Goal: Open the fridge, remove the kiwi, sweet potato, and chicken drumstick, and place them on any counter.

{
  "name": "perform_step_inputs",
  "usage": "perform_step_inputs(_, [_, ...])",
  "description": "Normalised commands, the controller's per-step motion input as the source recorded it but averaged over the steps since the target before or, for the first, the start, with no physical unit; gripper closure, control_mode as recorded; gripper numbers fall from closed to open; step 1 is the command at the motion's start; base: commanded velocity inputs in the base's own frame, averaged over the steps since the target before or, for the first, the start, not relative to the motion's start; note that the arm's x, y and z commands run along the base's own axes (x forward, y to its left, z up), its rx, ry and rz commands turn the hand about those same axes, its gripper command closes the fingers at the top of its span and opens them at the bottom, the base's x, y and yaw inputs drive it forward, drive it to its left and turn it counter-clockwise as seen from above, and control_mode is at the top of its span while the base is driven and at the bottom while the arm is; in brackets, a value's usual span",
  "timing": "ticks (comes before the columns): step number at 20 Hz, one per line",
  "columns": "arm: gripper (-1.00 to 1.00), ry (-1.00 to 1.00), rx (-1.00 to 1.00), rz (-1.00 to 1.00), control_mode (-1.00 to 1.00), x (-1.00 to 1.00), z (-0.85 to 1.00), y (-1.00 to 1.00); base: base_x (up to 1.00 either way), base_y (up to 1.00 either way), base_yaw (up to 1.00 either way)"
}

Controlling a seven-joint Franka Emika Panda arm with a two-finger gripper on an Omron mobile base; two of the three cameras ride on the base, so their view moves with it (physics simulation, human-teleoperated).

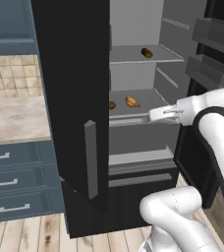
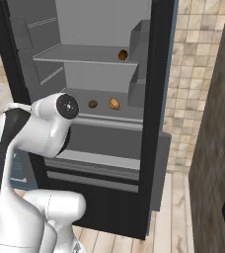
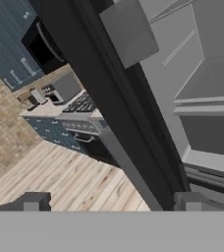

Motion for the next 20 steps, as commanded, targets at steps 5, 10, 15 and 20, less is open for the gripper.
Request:
perform_step_inputs(5, [-1.00,0.02,0.00,0.00,-1.00,0.22,0.11,-0.10,0.00,0.00,0.00])
perform_step_inputs(10, [-1.00,0.01,0.00,0.00,-1.00,0.42,0.10,-0.02,0.00,0.00,0.00])
perform_step_inputs(15, [-1.00,0.03,0.00,0.00,-1.00,0.52,0.04,-0.02,0.00,0.00,0.00])
perform_step_inputs(20, [-1.00,0.05,0.00,0.00,-1.00,0.58,0.07,-0.05,0.00,0.00,0.00])
